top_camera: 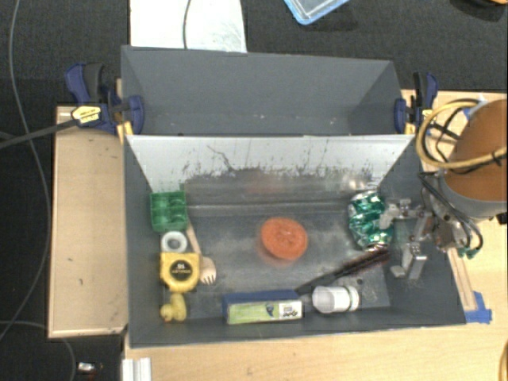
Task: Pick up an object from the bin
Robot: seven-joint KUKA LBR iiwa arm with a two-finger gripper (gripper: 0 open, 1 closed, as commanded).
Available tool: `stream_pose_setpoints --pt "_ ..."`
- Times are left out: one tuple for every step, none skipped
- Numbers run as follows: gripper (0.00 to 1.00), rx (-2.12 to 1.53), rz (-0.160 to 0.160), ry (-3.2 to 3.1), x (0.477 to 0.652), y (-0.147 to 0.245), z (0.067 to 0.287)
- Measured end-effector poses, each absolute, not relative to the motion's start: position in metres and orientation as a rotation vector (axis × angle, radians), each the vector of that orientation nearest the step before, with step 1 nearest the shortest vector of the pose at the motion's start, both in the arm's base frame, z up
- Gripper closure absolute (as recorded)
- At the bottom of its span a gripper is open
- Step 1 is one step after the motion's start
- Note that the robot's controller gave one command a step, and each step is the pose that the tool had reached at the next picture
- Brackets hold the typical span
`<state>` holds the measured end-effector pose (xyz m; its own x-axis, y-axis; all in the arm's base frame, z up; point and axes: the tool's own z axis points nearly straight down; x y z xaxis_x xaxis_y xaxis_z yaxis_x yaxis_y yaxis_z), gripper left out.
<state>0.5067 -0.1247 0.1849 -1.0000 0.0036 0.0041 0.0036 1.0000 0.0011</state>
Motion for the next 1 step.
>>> stream_pose_setpoints --pt "0.00 0.001 0.001 -3.144 0.5085 -0.1243 0.1882"
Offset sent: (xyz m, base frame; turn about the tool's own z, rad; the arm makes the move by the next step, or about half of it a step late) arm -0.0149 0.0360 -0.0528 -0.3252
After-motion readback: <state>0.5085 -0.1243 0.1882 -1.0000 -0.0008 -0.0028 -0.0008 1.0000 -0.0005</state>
